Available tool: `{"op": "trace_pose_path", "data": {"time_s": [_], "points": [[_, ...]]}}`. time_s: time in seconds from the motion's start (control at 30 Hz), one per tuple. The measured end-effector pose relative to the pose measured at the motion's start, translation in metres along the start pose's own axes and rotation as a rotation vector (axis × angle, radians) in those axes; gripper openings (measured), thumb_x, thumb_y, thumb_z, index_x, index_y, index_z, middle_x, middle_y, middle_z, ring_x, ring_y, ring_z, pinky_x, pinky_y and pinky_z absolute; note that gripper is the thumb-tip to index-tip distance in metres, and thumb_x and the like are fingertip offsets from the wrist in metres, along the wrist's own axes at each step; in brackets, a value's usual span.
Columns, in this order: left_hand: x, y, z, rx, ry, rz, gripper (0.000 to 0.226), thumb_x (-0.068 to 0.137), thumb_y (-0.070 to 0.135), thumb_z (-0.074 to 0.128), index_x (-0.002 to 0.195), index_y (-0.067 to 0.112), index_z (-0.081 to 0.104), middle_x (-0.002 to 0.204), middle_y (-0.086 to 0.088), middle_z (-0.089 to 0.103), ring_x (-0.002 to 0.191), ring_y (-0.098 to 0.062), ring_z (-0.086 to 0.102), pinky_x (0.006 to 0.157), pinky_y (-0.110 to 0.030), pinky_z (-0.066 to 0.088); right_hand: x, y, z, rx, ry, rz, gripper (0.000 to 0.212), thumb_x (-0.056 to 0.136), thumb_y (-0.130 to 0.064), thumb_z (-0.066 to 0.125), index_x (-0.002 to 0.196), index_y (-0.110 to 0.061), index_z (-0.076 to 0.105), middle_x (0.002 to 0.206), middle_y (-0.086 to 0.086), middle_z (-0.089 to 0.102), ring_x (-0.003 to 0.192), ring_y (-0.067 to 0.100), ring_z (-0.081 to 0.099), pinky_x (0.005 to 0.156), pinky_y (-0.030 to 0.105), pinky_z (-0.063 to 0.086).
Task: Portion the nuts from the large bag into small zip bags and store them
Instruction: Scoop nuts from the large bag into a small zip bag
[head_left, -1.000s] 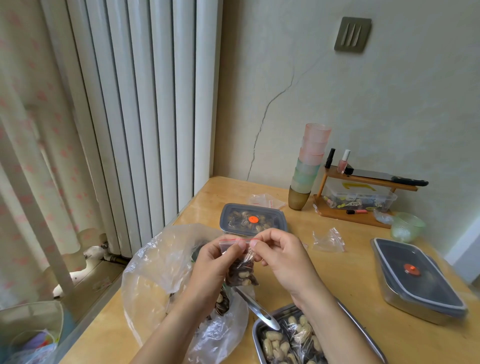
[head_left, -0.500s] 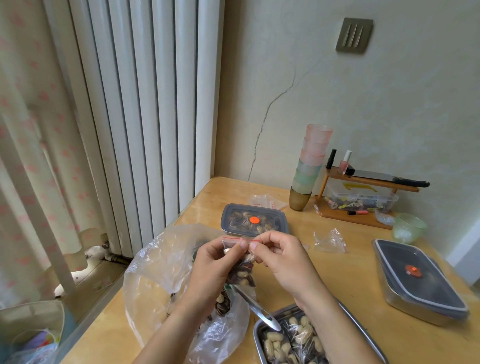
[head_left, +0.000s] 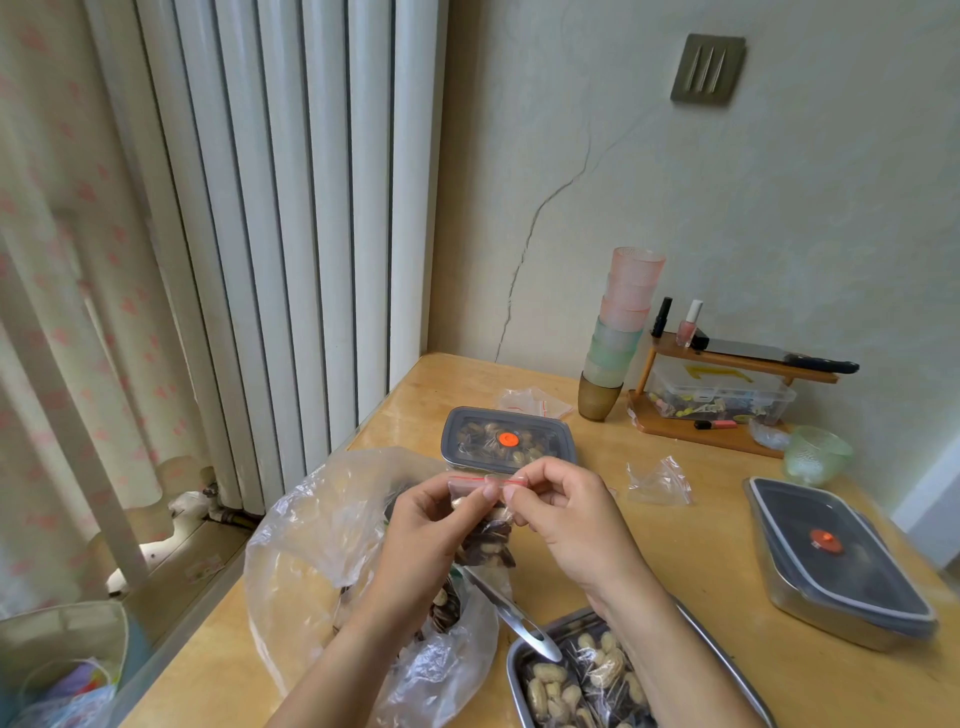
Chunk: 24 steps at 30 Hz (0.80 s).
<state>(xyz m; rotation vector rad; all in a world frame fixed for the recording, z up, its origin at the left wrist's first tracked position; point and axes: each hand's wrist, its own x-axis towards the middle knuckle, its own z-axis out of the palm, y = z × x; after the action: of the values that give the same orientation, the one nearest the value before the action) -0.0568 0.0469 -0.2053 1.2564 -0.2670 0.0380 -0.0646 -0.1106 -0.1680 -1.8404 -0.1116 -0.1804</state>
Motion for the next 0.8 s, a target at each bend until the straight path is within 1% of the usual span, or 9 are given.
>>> {"op": "trace_pose_path", "data": {"time_s": [0.1,0.2,0.27,0.37,0.43,0.5,0.63,0.7,0.8], "points": [[-0.001,0.000,0.001,-0.009,-0.020,0.022,0.012,0.095,0.011,0.068,0.097,0.003,0.077,0.096,-0.018,0.077,0.088,-0.020,0.073,0.075,-0.024,0.056,-0.001,-0.001,0.000,-0.006,-0.002,-0.019,0.009,0.091,-0.008,0.072,0.083,-0.010,0.068,0.070,-0.005,0.065,0.069,0.010,0.059,0.074,0.029,0.050],[-0.002,0.003,0.003,-0.029,-0.004,0.022,0.010,0.096,0.007,0.067,0.093,0.002,0.075,0.085,-0.012,0.076,0.079,-0.014,0.071,0.068,-0.021,0.055,-0.002,-0.001,0.000,-0.006,-0.017,-0.028,0.011,0.091,-0.009,0.072,0.081,-0.013,0.068,0.069,-0.006,0.064,0.069,0.010,0.058,0.073,0.028,0.049],[-0.003,0.004,0.003,-0.045,-0.004,0.011,0.011,0.096,0.008,0.066,0.092,0.001,0.073,0.078,-0.009,0.073,0.072,-0.013,0.069,0.064,-0.025,0.055,-0.002,-0.002,-0.001,-0.020,-0.042,-0.019,0.010,0.091,-0.011,0.072,0.082,-0.014,0.069,0.069,-0.006,0.065,0.069,0.010,0.060,0.073,0.027,0.050],[-0.003,0.003,0.001,-0.050,-0.010,-0.005,0.011,0.097,0.011,0.067,0.091,0.004,0.073,0.075,-0.008,0.071,0.070,-0.015,0.067,0.067,-0.033,0.058,-0.002,-0.002,-0.002,-0.050,-0.082,-0.002,0.008,0.093,-0.016,0.072,0.085,-0.016,0.071,0.072,-0.007,0.068,0.073,0.008,0.063,0.077,0.028,0.053],[-0.002,0.002,0.000,-0.040,-0.015,-0.011,0.011,0.096,0.013,0.068,0.090,0.005,0.073,0.075,-0.008,0.069,0.070,-0.016,0.064,0.067,-0.034,0.056,-0.002,-0.003,-0.003,-0.074,-0.094,-0.003,0.006,0.093,-0.019,0.074,0.087,-0.019,0.073,0.077,-0.008,0.072,0.075,0.005,0.065,0.080,0.029,0.054],[-0.001,0.000,-0.002,-0.042,-0.007,-0.011,0.010,0.094,0.014,0.069,0.089,0.007,0.074,0.076,-0.009,0.069,0.071,-0.016,0.064,0.066,-0.030,0.054,-0.002,-0.003,-0.003,-0.092,-0.094,-0.020,0.006,0.093,-0.020,0.075,0.087,-0.019,0.074,0.080,-0.007,0.074,0.076,0.004,0.065,0.081,0.031,0.054],[0.000,-0.001,-0.006,-0.011,-0.021,0.010,0.014,0.093,0.012,0.071,0.094,-0.001,0.074,0.086,-0.019,0.073,0.080,-0.021,0.068,0.073,-0.029,0.055,-0.002,-0.003,-0.006,-0.152,-0.080,-0.057,0.009,0.094,-0.020,0.074,0.085,-0.022,0.074,0.084,-0.004,0.074,0.078,0.006,0.065,0.083,0.033,0.054],[0.000,-0.001,-0.006,0.005,-0.016,0.018,0.014,0.092,0.010,0.072,0.095,-0.004,0.075,0.092,-0.022,0.075,0.085,-0.021,0.070,0.077,-0.025,0.054,-0.001,-0.002,-0.008,-0.183,-0.071,-0.064,0.010,0.093,-0.021,0.074,0.083,-0.023,0.074,0.083,-0.005,0.074,0.077,0.006,0.064,0.081,0.031,0.053],[0.000,0.000,-0.006,0.013,-0.014,0.012,0.012,0.091,0.010,0.073,0.094,-0.002,0.076,0.093,-0.020,0.077,0.087,-0.020,0.072,0.078,-0.024,0.054,0.001,-0.002,-0.010,-0.214,-0.057,-0.076,0.012,0.092,-0.021,0.074,0.080,-0.024,0.073,0.079,-0.008,0.071,0.075,0.005,0.062,0.077,0.028,0.051]]}}
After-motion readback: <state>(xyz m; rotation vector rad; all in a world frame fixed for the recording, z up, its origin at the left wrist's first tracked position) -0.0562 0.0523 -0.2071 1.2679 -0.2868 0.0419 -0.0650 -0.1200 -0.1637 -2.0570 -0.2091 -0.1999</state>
